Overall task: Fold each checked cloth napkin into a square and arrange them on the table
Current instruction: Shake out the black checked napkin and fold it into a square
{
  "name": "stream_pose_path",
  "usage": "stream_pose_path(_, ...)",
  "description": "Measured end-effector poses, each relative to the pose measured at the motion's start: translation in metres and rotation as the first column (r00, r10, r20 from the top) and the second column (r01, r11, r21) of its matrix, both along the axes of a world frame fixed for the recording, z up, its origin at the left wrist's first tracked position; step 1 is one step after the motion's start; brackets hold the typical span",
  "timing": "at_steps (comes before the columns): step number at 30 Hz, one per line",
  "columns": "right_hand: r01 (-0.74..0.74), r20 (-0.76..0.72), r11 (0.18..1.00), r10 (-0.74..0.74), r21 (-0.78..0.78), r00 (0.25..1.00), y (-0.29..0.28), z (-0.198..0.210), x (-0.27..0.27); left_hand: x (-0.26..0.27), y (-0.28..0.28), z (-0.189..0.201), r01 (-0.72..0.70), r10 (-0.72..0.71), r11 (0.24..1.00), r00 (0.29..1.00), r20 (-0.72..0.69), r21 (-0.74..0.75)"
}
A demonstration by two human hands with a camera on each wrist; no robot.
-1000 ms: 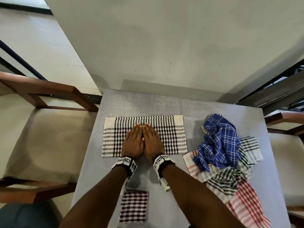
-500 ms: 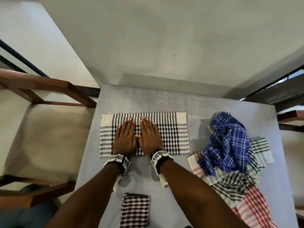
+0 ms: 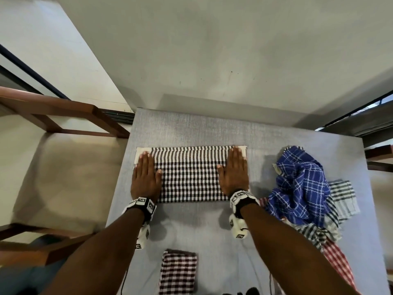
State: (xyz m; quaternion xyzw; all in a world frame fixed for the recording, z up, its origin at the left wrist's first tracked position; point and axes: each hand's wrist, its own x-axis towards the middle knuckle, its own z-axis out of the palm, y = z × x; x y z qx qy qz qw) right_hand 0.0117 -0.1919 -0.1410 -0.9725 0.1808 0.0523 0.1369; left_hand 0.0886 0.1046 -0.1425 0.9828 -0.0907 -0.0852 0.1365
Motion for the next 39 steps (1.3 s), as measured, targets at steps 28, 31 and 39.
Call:
stream_pose_path(28, -0.087, 0.035, 0.996, 0.087, 0.008, 0.996, 0.016, 0.001, 0.031, 0.016, -0.029, 0.005, 0.035, -0.036, 0.999, 0.999, -0.033, -0.035)
stream_pose_path(31, -0.050, 0.067, 0.999, 0.049, 0.017, 0.997, -0.015, -0.001, 0.023, 0.017, -0.011, 0.004, -0.029, 0.028, 0.999, 0.999, -0.039, -0.030)
stream_pose_path(39, -0.035, 0.021, 0.998, 0.036, -0.057, 0.999, -0.013, 0.002, 0.025, 0.027, -0.005, 0.011, -0.059, 0.057, 0.998, 0.996, -0.067, -0.035)
